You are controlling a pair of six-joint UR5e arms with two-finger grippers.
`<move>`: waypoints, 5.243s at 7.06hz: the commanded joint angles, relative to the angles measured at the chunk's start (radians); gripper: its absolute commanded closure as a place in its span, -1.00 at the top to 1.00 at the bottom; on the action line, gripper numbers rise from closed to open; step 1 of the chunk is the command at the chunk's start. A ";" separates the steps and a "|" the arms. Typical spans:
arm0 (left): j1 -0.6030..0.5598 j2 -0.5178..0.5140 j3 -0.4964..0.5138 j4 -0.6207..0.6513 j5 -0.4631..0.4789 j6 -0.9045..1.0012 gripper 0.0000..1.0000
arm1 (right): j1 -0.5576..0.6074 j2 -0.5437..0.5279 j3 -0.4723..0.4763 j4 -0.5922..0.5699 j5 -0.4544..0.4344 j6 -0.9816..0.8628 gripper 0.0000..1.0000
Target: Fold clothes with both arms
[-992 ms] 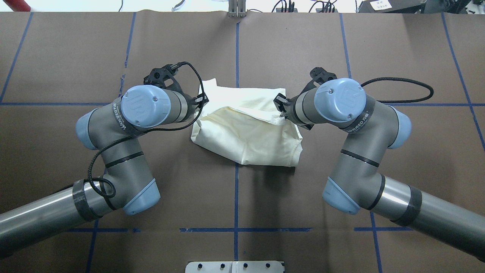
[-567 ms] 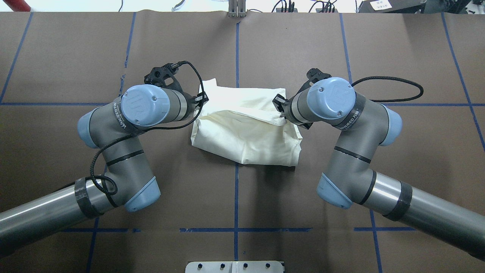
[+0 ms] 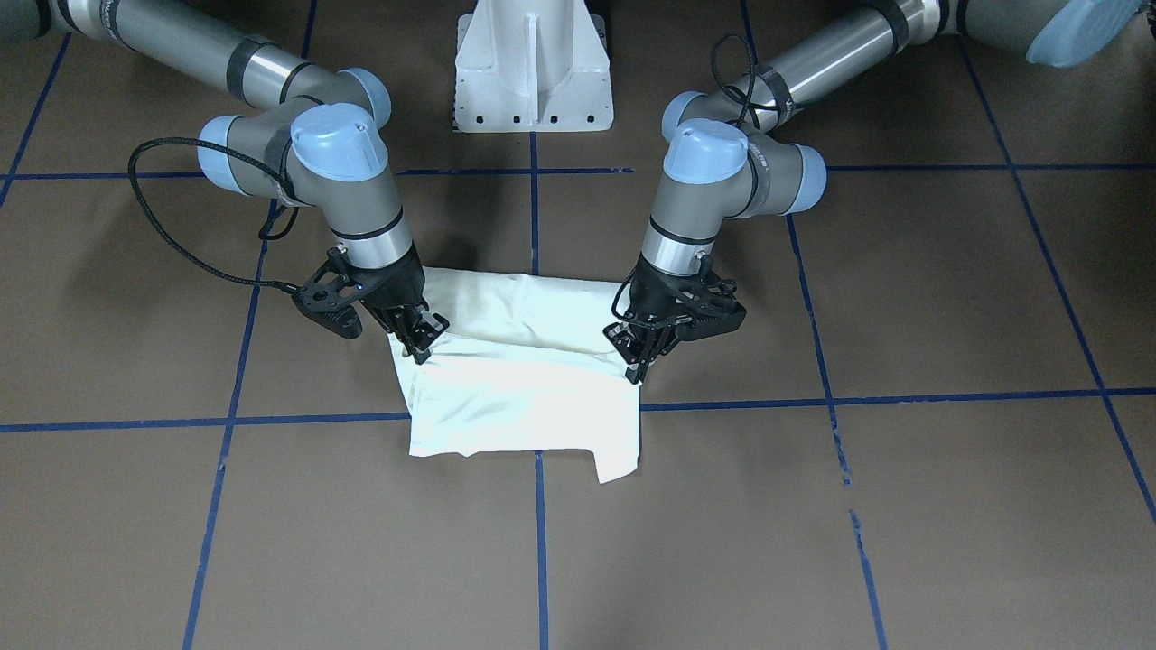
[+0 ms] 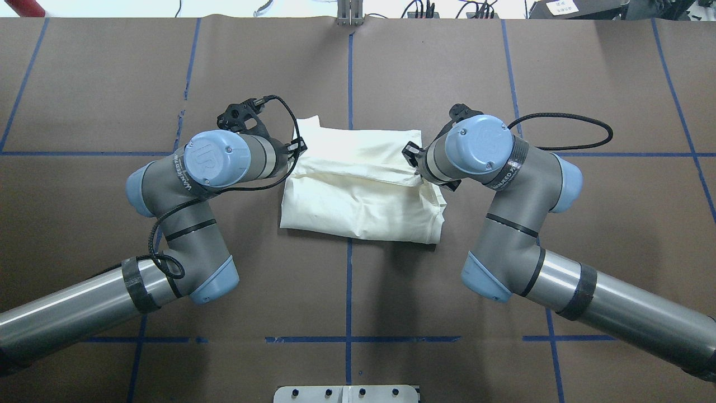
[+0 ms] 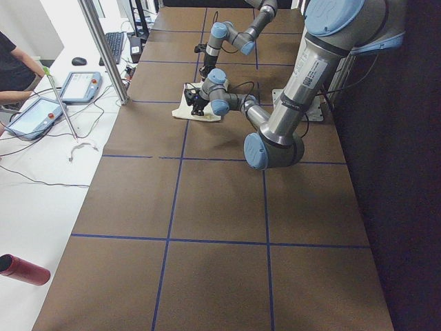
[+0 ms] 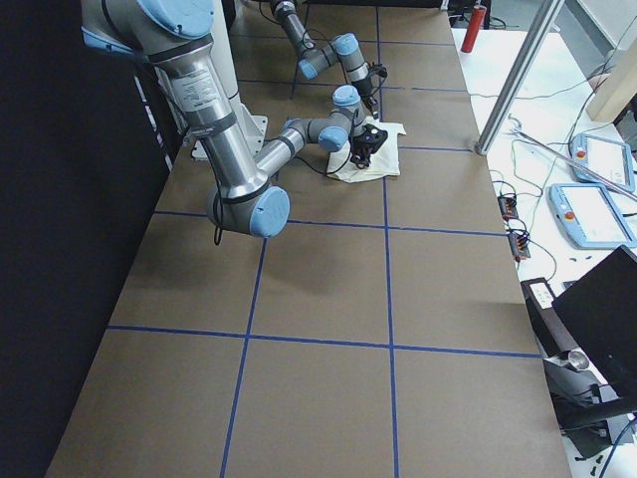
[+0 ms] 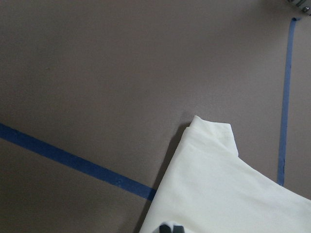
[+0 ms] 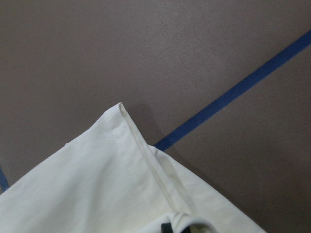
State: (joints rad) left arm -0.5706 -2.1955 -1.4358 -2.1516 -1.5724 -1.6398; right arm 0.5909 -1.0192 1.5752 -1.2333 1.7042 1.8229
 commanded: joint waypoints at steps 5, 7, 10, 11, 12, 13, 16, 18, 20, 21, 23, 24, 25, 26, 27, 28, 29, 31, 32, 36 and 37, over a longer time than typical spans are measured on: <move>-0.049 -0.015 0.006 -0.024 -0.005 0.044 -0.80 | 0.047 0.028 -0.047 0.000 0.048 -0.050 -1.00; -0.052 -0.039 0.034 -0.024 -0.005 0.043 -0.66 | 0.053 0.033 -0.055 0.000 0.049 -0.057 -1.00; -0.104 -0.084 0.130 -0.073 -0.009 0.083 0.71 | 0.082 0.047 -0.058 0.000 0.063 -0.138 1.00; -0.104 -0.082 0.102 -0.070 -0.011 0.081 0.53 | 0.096 0.053 -0.046 0.000 0.072 -0.145 1.00; -0.103 -0.078 0.068 -0.065 -0.024 0.072 -0.05 | 0.096 0.053 -0.026 0.000 0.075 -0.143 1.00; -0.065 -0.063 0.066 -0.071 -0.044 0.069 -0.99 | 0.090 0.048 -0.009 0.001 0.075 -0.140 1.00; -0.011 -0.055 -0.022 0.014 -0.055 0.083 -1.00 | 0.067 0.033 0.046 0.000 0.074 -0.137 1.00; -0.009 -0.046 -0.048 0.026 -0.074 0.083 -1.00 | 0.064 0.031 0.046 0.000 0.074 -0.137 1.00; -0.012 -0.043 -0.040 0.021 -0.066 0.083 -0.66 | 0.061 0.030 0.045 0.001 0.072 -0.136 1.00; -0.018 -0.046 -0.047 0.018 -0.066 0.081 -0.56 | 0.056 0.030 0.045 0.002 0.072 -0.134 1.00; -0.009 -0.046 -0.038 0.022 -0.067 0.071 -0.83 | 0.056 0.031 0.043 0.002 0.072 -0.136 1.00; 0.004 -0.044 -0.026 0.021 -0.066 0.072 -1.00 | 0.056 0.030 0.043 0.002 0.072 -0.137 1.00; 0.006 -0.067 0.035 0.016 -0.064 0.081 -1.00 | 0.056 0.030 0.042 0.002 0.072 -0.137 1.00; 0.005 -0.104 0.091 0.010 -0.061 0.092 -1.00 | 0.050 0.028 0.042 0.002 0.072 -0.136 1.00; -0.003 -0.125 0.148 -0.052 -0.043 0.110 -1.00 | 0.050 0.030 0.042 0.002 0.072 -0.136 1.00; -0.021 -0.174 0.238 -0.100 -0.034 0.116 -1.00 | 0.050 0.028 0.040 0.002 0.072 -0.136 1.00; -0.041 -0.235 0.323 -0.134 -0.034 0.129 -1.00 | 0.049 0.028 0.039 0.002 0.072 -0.136 1.00; -0.086 -0.274 0.484 -0.284 -0.034 0.182 -1.00 | 0.038 0.022 0.040 0.002 0.069 -0.132 1.00; -0.150 -0.280 0.517 -0.289 -0.037 0.249 -1.00 | 0.035 0.018 0.040 0.003 0.066 -0.132 1.00; -0.321 -0.128 0.327 -0.280 -0.249 0.391 -1.00 | 0.024 0.016 0.049 0.002 0.061 -0.137 1.00; -0.345 0.010 0.166 -0.274 -0.349 0.431 -1.00 | 0.059 -0.005 0.052 0.002 0.075 -0.151 1.00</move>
State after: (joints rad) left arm -0.8908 -2.3348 -1.0912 -2.4304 -1.8150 -1.2434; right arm 0.6216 -1.0076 1.6217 -1.2314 1.7689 1.6835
